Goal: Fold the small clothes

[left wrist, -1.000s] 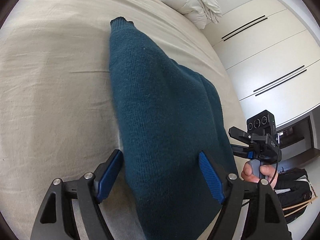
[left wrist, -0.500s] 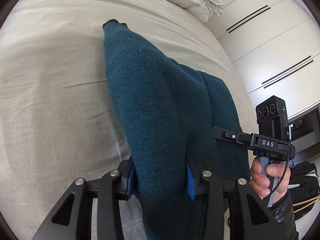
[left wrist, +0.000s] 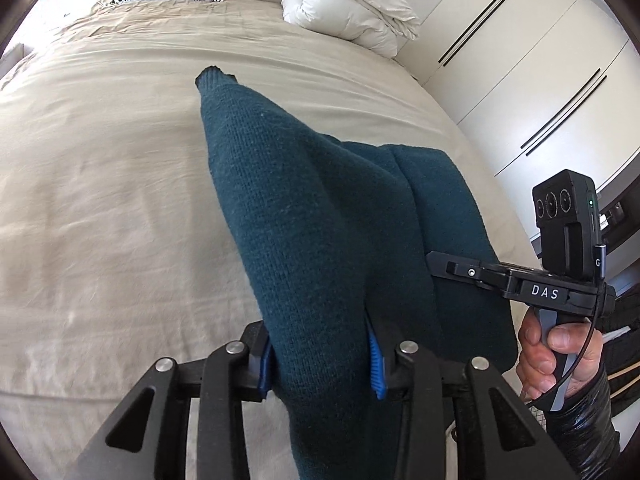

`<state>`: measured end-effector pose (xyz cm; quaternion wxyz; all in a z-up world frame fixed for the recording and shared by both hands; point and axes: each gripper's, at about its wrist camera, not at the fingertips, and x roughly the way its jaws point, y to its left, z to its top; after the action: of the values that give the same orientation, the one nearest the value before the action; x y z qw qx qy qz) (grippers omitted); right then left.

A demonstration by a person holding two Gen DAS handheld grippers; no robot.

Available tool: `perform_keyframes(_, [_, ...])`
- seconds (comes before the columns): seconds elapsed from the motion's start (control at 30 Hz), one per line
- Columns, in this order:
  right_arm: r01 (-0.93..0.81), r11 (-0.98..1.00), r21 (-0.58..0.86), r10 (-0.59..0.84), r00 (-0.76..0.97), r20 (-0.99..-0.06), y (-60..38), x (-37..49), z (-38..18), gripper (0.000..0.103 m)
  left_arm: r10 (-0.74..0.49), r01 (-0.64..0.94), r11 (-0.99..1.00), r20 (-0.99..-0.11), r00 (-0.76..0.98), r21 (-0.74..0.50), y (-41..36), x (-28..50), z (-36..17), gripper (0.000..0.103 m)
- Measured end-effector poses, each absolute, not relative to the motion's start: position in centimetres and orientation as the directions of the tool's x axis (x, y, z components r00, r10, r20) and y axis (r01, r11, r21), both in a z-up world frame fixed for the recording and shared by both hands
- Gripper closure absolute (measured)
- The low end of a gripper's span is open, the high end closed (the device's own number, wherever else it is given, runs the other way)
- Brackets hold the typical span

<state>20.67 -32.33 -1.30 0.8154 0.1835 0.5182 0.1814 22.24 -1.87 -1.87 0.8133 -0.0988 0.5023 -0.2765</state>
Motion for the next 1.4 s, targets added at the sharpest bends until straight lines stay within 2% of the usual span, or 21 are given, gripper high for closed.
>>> perform_keyframes(0.23, [-0.153,0.85,0.504,0.52,0.393,-0.758,-26.6,15.0,-2.0,0.081,-0.508,0.316,0.856,-0.776,0.375,-0.409,3.8,14.8,-1.8,0.064])
perform_keyframes(0.43, [-0.163,0.83,0.533,0.553,0.362,-0.75,-23.8,12.4,-3.8,0.081,-0.499,0.278,0.865,-0.78,0.377,-0.418,7.3,11.6,-2.7,0.064])
perform_keyframes(0.67, [-0.172,0.821,0.544,0.568,0.334,-0.752,-17.3,14.1,-6.3,0.081,-0.487,0.239,0.873,-0.79,0.372,-0.425,9.9,10.1,-4.2,0.064])
perform_keyframes(1.0, [-0.156,0.809,0.567,0.584,0.327,-0.743,-15.2,12.8,-7.7,0.081,-0.484,0.226,0.875,-0.797,0.361,-0.429,10.1,11.0,-6.3,0.063])
perform_keyframes(1.1, [-0.138,0.789,0.598,0.607,0.319,-0.728,-16.0,11.8,-8.1,0.08,-0.494,0.225,0.869,-0.791,0.361,-0.44,10.7,10.5,-7.1,0.06])
perform_keyframes(1.2, [-0.103,0.736,0.669,0.663,0.312,-0.681,-17.5,11.6,-9.7,0.075,-0.503,0.229,0.864,-0.782,0.368,-0.448,11.0,10.3,-7.8,0.053])
perform_keyframes(1.27, [-0.084,0.706,0.704,0.69,0.309,-0.655,-18.3,11.6,-10.6,0.072,-0.5,0.218,0.866,-0.781,0.375,-0.45,11.2,10.3,-8.3,0.043])
perform_keyframes(1.3, [-0.074,0.693,0.717,0.699,0.313,-0.643,-18.7,11.5,-11.0,0.067,-0.501,0.209,0.866,-0.776,0.382,-0.455,11.3,10.3,-8.5,0.042])
perform_keyframes(1.4, [-0.057,0.66,0.749,0.722,0.324,-0.612,-19.7,11.3,-11.5,0.065,-0.515,0.192,0.856,-0.758,0.401,-0.48,11.7,9.8,-9.0,0.038])
